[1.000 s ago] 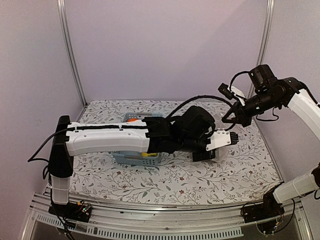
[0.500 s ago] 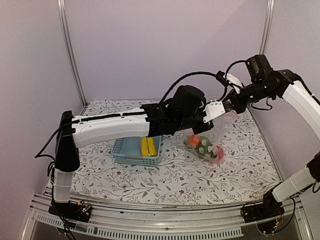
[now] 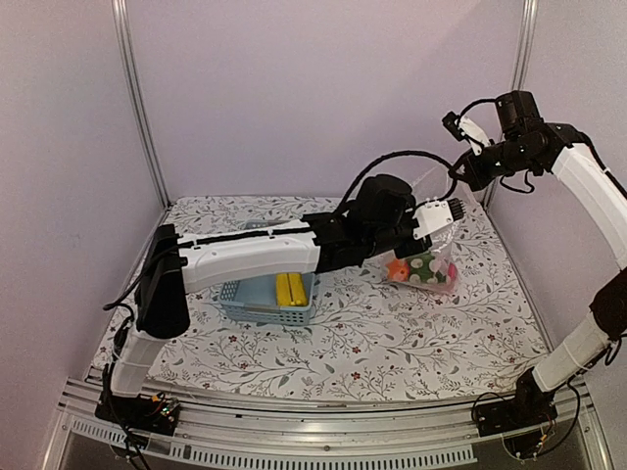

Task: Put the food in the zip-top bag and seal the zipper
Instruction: Adjust the zipper food storage bag at the center of the board.

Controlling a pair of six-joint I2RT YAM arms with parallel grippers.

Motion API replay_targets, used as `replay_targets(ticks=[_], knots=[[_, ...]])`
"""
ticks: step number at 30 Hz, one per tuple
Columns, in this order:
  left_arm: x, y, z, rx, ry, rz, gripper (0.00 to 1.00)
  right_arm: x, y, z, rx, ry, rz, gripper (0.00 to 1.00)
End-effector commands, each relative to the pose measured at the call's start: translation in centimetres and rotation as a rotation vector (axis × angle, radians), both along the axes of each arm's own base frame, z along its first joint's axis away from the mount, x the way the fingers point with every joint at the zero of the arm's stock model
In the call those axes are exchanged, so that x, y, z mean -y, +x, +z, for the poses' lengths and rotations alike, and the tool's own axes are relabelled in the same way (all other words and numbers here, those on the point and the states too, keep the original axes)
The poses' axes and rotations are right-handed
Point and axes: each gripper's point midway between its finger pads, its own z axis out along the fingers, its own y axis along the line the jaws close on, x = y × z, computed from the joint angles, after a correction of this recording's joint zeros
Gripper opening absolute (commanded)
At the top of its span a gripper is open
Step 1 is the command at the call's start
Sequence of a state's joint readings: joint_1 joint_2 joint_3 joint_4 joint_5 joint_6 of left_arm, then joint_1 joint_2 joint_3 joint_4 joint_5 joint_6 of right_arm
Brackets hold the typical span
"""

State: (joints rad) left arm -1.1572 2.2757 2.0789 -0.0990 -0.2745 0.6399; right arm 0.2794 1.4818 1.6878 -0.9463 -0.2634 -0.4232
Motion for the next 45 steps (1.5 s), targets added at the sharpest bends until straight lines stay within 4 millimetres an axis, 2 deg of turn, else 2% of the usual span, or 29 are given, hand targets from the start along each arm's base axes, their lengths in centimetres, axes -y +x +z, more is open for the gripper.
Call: replay_targets(ticks=[1, 3, 6, 8, 11, 14, 16, 18, 22, 24, 26, 27, 29, 31, 35, 36, 40, 45], knots=[[-0.7, 3.2, 5.3, 0.121, -0.123, 0.044, 0.0, 0.9, 3.9, 3.0, 0.098, 0.019, -0.095, 0.0], [-0.7, 2.5, 5.8, 0.113, -0.133, 0.029, 0.0, 0.5, 3.6, 3.4, 0.102, 0.04, -0.079, 0.0], [-1.1, 0.9, 4.2, 0.064, -0.109, -0.013, 0.0, -0.4, 1.9, 2.9, 0.077, 0.086, -0.017, 0.0], [-1.4, -0.1, 2.2, 0.026, -0.081, -0.031, 0.0, -1.0, 0.6, 1.4, 0.045, 0.099, 0.033, 0.0], [-1.8, -1.5, -1.6, -0.029, -0.015, -0.044, 0.01, -1.6, -1.0, -1.7, -0.017, 0.112, 0.087, 0.0], [-2.0, -2.7, -4.3, -0.05, 0.046, -0.035, 0.1, -2.5, -2.3, -4.6, -0.087, 0.122, 0.139, 0.0], [-2.4, -2.9, -3.8, -0.034, 0.038, 0.019, 0.16, -3.1, -2.9, -5.7, -0.114, 0.126, 0.166, 0.0], [-2.6, -4.5, -2.2, -0.03, 0.01, 0.013, 0.26, -3.4, -3.3, -5.9, -0.122, 0.142, 0.184, 0.0], [-3.8, -9.0, 3.2, -0.01, -0.119, -0.035, 0.51, -3.6, -4.0, -4.6, -0.099, 0.168, 0.202, 0.0], [-5.3, -11.3, 5.7, -0.028, -0.192, -0.052, 0.63, -3.6, -4.5, -4.1, -0.08, 0.174, 0.211, 0.0], [-7.2, -12.6, 7.2, -0.083, -0.261, -0.049, 0.69, -3.8, -5.3, -3.5, -0.062, 0.199, 0.238, 0.0], [-8.2, -12.9, 7.4, -0.125, -0.29, -0.039, 0.71, -4.1, -5.7, -3.5, -0.06, 0.211, 0.258, 0.0], [-10.5, -12.8, 7.5, -0.184, -0.332, 0.009, 0.76, -4.3, -6.5, -3.5, -0.052, 0.229, 0.29, 0.0], [-13.0, -11.8, 6.8, -0.227, -0.345, 0.097, 0.77, -4.4, -7.1, -3.6, -0.054, 0.237, 0.309, 0.0], [-18.0, -9.1, 3.4, -0.328, -0.35, 0.289, 0.77, -4.4, -7.8, -4.3, -0.057, 0.244, 0.323, 0.0], [-19.3, -8.4, 1.9, -0.356, -0.334, 0.344, 0.77, -4.4, -8.0, -4.4, -0.056, 0.244, 0.324, 0.0], [-23.7, -5.9, -1.6, -0.479, -0.337, 0.526, 0.77, -4.5, -8.7, -4.2, -0.049, 0.259, 0.344, 0.0], [-28.2, -3.0, -4.4, -0.593, -0.349, 0.719, 0.77, -4.8, -9.5, -4.7, -0.03, 0.279, 0.386, 0.0]])
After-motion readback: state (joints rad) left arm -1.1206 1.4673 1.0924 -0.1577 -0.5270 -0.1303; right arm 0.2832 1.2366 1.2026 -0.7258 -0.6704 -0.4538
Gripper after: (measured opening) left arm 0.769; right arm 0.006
